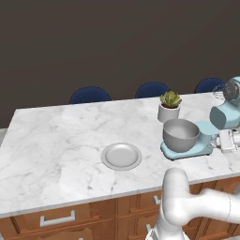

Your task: Add butter and sugar cubes to the stand mixer bowl and then turn on the stand mixer to begin making frosting.

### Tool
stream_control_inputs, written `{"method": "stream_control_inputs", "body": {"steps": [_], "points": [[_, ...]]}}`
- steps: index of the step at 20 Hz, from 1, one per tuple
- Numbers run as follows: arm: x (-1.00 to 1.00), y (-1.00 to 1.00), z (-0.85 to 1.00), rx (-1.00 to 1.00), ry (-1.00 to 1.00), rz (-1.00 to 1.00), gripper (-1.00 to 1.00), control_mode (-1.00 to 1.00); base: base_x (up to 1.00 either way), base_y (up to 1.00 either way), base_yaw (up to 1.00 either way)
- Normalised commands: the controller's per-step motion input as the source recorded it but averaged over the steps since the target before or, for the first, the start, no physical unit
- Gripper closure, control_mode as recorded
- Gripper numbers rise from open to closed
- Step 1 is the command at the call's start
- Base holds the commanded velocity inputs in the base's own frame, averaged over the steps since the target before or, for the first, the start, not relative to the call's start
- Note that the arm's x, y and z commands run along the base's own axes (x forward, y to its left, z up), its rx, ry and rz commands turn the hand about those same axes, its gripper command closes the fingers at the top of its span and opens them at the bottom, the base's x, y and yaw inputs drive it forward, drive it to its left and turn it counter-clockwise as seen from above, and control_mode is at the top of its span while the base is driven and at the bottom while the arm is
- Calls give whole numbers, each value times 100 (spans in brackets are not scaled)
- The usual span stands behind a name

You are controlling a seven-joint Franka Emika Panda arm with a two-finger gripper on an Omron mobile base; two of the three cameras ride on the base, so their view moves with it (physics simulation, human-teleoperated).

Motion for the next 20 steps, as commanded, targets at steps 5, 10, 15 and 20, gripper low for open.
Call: {"method": "stream_control_inputs", "body": {"steps": [5, 10, 15, 20], "points": [[-16, 11, -41, 0, 0, 11, -100, -100, 0, 0, 0], [-12, 17, -46, 0, 0, 9, -100, -100, 0, 0, 0], [-1, 15, -58, 0, 1, 6, 100, -100, 0, 0, 0], [0, 1, -51, 0, 1, 5, 100, -100, 0, 0, 0]]}}
